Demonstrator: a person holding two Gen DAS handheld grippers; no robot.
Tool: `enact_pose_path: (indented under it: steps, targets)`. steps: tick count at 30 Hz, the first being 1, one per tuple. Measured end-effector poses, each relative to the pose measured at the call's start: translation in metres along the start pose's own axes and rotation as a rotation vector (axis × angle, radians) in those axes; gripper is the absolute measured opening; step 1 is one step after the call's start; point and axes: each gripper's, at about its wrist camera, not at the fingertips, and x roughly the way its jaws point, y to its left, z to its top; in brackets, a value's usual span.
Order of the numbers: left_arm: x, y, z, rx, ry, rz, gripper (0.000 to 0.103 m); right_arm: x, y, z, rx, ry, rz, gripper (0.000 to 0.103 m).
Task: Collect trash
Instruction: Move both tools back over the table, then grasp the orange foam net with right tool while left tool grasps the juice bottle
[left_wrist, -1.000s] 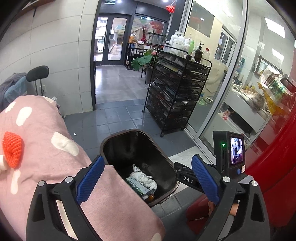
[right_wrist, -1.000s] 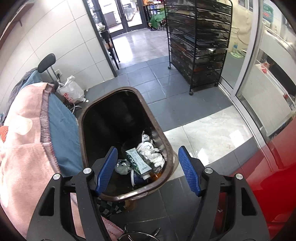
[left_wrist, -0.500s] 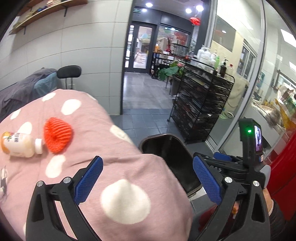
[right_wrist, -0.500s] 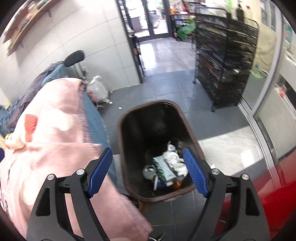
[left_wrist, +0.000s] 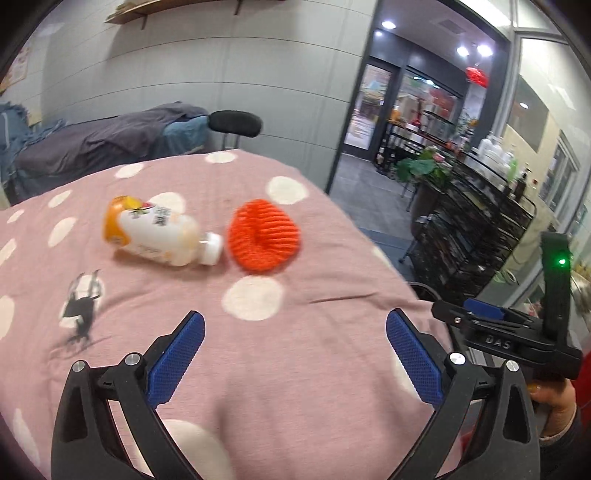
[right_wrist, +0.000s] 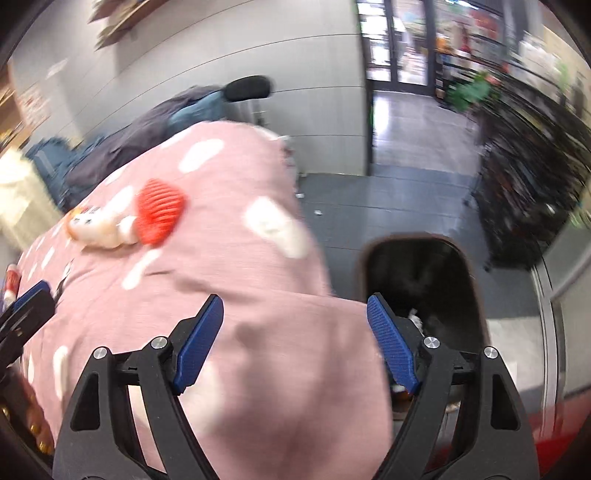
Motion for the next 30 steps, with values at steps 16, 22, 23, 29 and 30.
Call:
enact_pose_path:
  steps: [16, 22, 23, 29, 30]
  targets:
    - [-0.001, 0.124, 0.018, -0.124, 0.023, 0.169, 0.097, 0.060, 0.131, 0.054, -0.303, 0.100, 0.110, 0.080]
    - [0.006, 0.129, 0.029, -0.098, 0.016, 0.178, 0.097, 0.100, 0.162, 0.077, -0.423, 0.139, 0.060, 0.072]
    - [0.006, 0.126, 0.033, -0.050, 0.014, 0.190, 0.097, 0.107, 0.167, 0.080, -0.445, 0.153, 0.056, 0.072]
    - [0.023, 0.118, 0.063, 0.213, 0.043, 0.207, 0.097, 0.149, 0.179, 0.095, -0.502, 0.231, 0.024, 0.056]
    - [0.028, 0.117, 0.067, 0.254, 0.056, 0.196, 0.097, 0.154, 0.179, 0.096, -0.497, 0.240, 0.024, 0.049]
